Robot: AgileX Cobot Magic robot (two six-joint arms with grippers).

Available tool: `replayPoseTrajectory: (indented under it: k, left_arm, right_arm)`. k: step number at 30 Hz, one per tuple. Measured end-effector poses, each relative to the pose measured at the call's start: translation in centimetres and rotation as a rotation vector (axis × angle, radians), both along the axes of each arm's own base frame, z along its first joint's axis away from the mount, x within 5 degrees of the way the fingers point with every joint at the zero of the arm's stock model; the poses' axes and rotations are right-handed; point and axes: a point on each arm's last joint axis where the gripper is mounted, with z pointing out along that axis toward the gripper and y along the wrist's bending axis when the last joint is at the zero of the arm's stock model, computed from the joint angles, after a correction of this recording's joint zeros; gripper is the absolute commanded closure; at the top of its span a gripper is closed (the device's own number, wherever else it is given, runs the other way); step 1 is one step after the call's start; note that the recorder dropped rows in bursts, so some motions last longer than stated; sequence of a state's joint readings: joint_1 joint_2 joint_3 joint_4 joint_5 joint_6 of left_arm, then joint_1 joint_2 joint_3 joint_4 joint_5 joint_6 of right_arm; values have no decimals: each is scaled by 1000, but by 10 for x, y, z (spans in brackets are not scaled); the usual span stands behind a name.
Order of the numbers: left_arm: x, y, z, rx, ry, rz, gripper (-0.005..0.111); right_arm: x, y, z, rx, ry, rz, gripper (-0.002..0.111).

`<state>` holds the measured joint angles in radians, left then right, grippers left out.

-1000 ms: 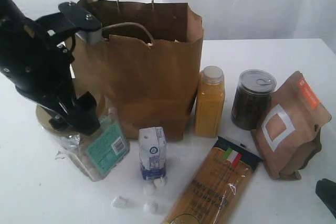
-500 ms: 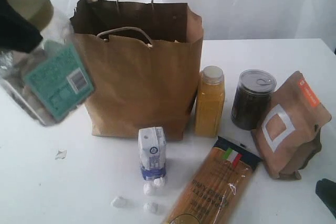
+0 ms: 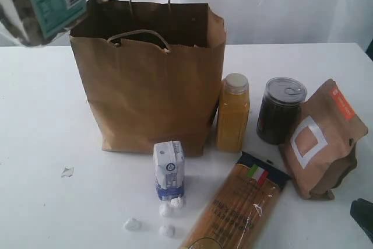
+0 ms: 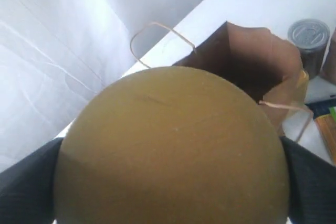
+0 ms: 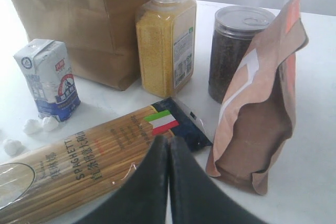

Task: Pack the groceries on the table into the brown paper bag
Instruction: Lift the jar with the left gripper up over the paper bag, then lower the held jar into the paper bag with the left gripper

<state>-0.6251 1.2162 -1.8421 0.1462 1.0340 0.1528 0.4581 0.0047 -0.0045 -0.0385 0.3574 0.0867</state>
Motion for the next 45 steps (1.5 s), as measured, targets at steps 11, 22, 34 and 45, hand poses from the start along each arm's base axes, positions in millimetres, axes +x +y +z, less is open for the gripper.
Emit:
replayPoseTrajectory:
  k: [11,22,34,45]
  left_arm:
    - [46,-42,3,-33,-55,-87,107]
    - [94,-73,-34,68,-4,-90,107]
    - [117,-91,-64,107,72,-100,107]
    - [127,-96,-109,124,165,-103,107]
  right_arm:
    - [0,0,0,0,0,0,108]
    - [0,0,0,0,0,0,108]
    - [0,0,0,0,0,0,108]
    - [0,0,0,0,0,0,108]
